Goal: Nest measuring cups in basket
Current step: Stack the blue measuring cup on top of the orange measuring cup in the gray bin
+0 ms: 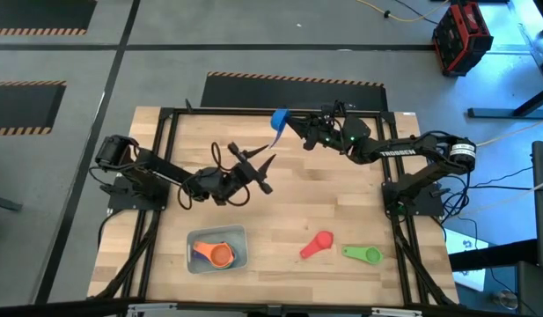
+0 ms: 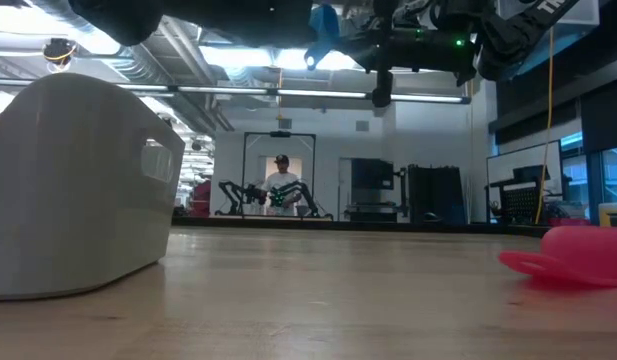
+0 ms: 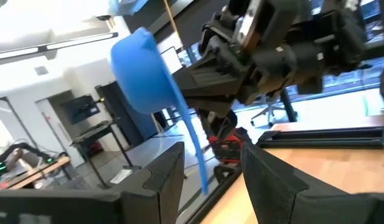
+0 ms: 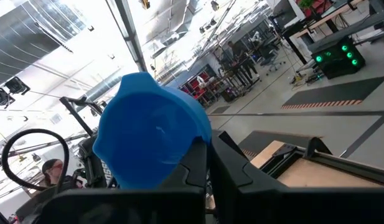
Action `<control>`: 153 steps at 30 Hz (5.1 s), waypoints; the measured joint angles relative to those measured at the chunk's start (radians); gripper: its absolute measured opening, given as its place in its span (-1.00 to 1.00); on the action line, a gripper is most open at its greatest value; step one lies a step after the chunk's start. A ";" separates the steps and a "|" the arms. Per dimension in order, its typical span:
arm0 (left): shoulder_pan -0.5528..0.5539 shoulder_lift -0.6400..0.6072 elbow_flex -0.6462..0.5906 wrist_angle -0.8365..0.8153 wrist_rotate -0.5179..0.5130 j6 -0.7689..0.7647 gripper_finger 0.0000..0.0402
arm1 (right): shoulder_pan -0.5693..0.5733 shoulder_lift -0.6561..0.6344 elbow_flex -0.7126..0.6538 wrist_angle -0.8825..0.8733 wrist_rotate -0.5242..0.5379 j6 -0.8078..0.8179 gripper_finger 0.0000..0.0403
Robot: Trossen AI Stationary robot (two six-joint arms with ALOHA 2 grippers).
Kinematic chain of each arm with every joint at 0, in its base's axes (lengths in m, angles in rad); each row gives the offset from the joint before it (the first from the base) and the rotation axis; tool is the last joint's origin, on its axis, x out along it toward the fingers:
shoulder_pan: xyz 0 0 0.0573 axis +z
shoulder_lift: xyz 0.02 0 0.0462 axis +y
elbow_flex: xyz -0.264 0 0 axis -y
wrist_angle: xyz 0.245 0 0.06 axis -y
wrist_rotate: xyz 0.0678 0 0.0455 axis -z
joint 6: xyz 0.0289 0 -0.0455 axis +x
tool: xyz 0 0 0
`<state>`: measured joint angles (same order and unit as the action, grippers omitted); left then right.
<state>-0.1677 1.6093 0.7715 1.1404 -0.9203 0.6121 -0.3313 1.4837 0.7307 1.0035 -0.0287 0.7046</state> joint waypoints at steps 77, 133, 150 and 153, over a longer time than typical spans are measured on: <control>0.108 0.001 -0.002 -0.002 0.157 -0.034 -0.99 | 0.000 0.000 0.001 0.037 -0.029 0.159 -0.71; 0.106 0.002 -0.002 -0.007 0.150 -0.035 -1.00 | -0.040 0.000 0.001 -0.033 -0.190 0.234 -0.68; 0.106 0.001 -0.001 -0.007 0.147 -0.037 -1.00 | -0.041 0.000 0.001 -0.031 -0.152 0.210 -0.67; 0.106 0.001 -0.001 -0.007 0.146 -0.037 -1.00 | -0.041 0.000 0.001 -0.030 -0.152 0.208 -0.67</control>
<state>-0.0616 1.6100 0.7708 1.1332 -0.7741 0.5751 -0.3721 1.4841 0.7315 0.9733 -0.1803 0.9124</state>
